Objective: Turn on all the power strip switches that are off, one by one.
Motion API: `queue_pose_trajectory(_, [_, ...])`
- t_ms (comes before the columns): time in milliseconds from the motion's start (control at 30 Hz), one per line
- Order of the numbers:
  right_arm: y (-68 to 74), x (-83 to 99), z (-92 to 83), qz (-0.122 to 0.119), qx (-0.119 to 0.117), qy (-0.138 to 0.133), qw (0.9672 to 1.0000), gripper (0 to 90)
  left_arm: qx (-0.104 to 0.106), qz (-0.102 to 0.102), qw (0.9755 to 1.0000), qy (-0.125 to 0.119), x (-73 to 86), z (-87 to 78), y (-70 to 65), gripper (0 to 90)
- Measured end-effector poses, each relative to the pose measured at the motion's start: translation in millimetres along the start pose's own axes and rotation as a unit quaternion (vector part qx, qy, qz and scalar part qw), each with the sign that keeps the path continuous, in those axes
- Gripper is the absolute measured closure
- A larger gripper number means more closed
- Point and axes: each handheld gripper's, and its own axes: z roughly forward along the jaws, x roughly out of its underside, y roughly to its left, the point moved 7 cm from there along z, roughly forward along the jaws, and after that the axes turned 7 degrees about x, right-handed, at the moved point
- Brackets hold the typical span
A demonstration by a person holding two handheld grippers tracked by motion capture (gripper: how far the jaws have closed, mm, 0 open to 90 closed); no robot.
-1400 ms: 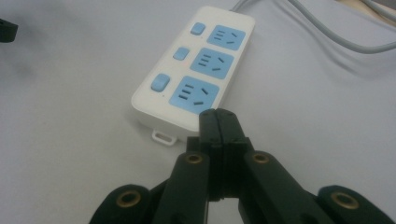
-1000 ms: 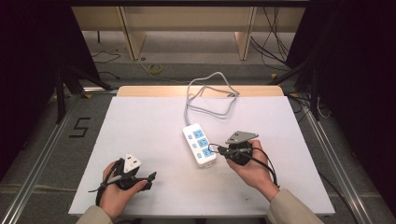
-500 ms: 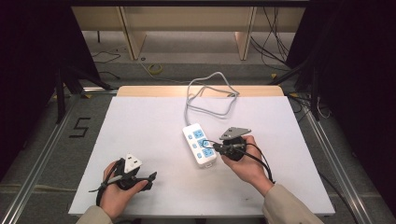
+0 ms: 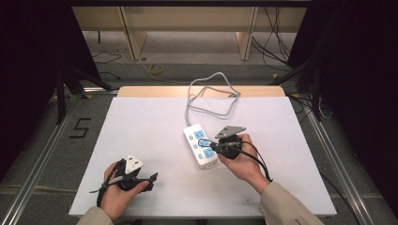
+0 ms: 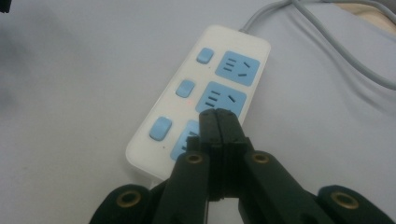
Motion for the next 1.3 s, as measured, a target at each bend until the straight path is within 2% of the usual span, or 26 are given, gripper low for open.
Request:
queue_pose_trajectory(867, [-1.0, -13.7, 17.1, 0.001, -0.001, 0.013, 0.9999, 90.0, 0.003, 0.004, 1.0, 0.0, -1.0, 1.5, -1.9, 19.2])
queue_pose_trajectory(1300, [-0.3, -31.8, 29.1, -0.002, 0.001, 0.022, 0.9998, 90.0, 0.005, 0.004, 1.0, -0.002, -1.9, 1.6, -1.9, 19.2])
